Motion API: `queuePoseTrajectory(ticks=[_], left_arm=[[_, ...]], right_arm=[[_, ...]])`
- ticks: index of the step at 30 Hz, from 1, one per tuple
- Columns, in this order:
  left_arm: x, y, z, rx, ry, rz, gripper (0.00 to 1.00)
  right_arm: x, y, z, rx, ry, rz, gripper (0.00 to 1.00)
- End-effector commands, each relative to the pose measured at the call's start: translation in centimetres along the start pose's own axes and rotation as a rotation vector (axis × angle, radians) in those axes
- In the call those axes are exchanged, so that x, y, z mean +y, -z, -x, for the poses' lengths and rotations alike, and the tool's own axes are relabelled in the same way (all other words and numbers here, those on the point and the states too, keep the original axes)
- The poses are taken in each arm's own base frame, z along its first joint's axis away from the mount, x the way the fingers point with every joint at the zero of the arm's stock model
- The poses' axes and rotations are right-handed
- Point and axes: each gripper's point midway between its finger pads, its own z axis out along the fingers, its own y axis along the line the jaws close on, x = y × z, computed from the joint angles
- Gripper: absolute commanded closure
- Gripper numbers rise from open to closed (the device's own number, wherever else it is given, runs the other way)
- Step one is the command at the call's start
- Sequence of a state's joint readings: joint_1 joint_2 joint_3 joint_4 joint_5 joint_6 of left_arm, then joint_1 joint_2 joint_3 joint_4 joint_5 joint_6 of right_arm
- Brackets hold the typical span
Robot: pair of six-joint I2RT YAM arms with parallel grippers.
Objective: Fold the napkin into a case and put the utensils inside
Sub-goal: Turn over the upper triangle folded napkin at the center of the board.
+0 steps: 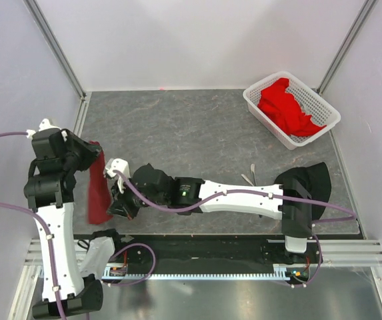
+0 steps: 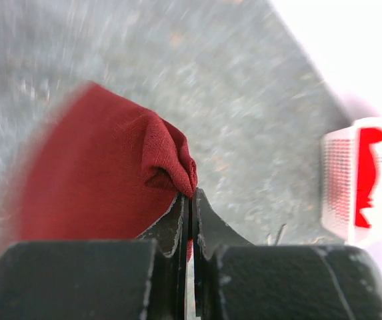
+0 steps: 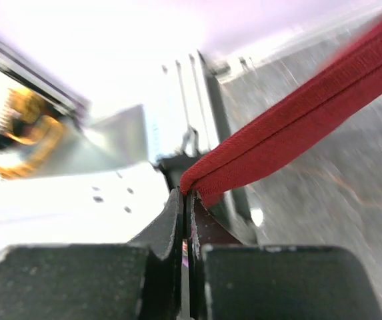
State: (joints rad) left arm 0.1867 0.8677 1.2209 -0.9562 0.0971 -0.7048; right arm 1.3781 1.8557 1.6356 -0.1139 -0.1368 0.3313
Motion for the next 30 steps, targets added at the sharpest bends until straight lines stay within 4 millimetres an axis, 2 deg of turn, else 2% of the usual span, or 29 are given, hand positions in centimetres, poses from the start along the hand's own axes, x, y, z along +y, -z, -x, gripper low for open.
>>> queuePoseTrajectory(ticks=[1,2,3,4,5,6,7,8,9,10,11,12,14,15,16,18,20,26,29,30], left_arm=[[-3.3,-1.2,4.7,-0.113,-0.071,-0.085,0.98],[-3.5,-3.1,4.2,-0.063,-0.072,-0.091,0.98],[-4.0,-4.7,3.4,-0.037,-0.072,-0.125,0.98],[-4.6,-5.9,2.2,-0.005,-0.085,-0.142,0.98],[-3.8,-8.6,0.4,0.056,-0.079,-0.110,0.98],[-4.2,-10.0,0.2,0.043,-0.087,-0.113,0.98],[-5.1,-11.3,-1.6,0.074,-0.116,-0.122,0.98],[-5.1,-12.7,-3.6,0.105,-0.144,-0.108,0.98],[-4.3,-15.4,-5.0,0.129,-0.164,-0.050,0.98],[-5.5,-16.8,-6.3,0.139,-0.186,-0.080,0.98],[-5.6,-17.9,-7.2,0.157,-0.190,-0.078,0.98],[-4.7,-20.2,-8.6,0.179,-0.203,-0.032,0.98],[-6.1,-21.7,-10.0,0.179,-0.211,-0.059,0.98],[-6.5,-22.1,-10.5,0.182,-0.213,-0.067,0.98],[-7.0,-22.6,-11.8,0.201,-0.226,-0.073,0.98],[-8.2,-23.0,-12.5,0.198,-0.222,-0.097,0.98],[-9.0,-23.4,-14.1,0.224,-0.230,-0.104,0.98],[-9.8,-24.7,-18.5,0.322,-0.247,-0.103,0.98],[-10.9,-24.9,-19.4,0.348,-0.258,-0.123,0.93],[-11.1,-24.7,-19.6,0.357,-0.264,-0.126,0.83]], right_arm=[[5.4,1.7,-1.3,0.048,-0.154,0.345,1.00],[4.6,1.9,-1.7,0.044,-0.179,0.354,1.00],[2.7,2.1,-1.9,0.036,-0.231,0.334,1.00],[1.2,2.2,-4.1,0.049,-0.253,0.336,1.00],[0.0,2.3,-4.9,0.048,-0.275,0.327,1.00],[-2.3,2.6,-5.2,0.037,-0.334,0.300,1.00],[-4.0,2.9,-7.2,0.032,-0.360,0.290,1.00],[-5.0,3.4,-8.3,0.038,-0.387,0.289,1.00],[-7.8,4.1,-10.8,0.058,-0.440,0.233,1.00],[-8.9,4.5,-11.4,0.045,-0.458,0.220,1.00],[-9.9,4.9,-12.5,0.057,-0.477,0.208,1.00],[-12.0,5.8,-14.6,0.072,-0.519,0.154,1.00],[-13.7,6.9,-16.0,0.070,-0.544,0.117,1.00],[-14.9,7.9,-17.4,0.077,-0.579,0.080,1.00],[-15.3,8.3,-17.6,0.069,-0.585,0.073,1.00],[-15.9,9.1,-18.5,0.076,-0.588,0.040,1.00],[-16.3,9.6,-19.3,0.091,-0.583,0.004,1.00],[-17.8,10.4,-20.4,0.101,-0.634,-0.099,1.00],[-18.9,11.0,-21.0,0.093,-0.662,-0.175,1.00],[-19.1,11.3,-21.5,0.110,-0.670,-0.197,1.00]])
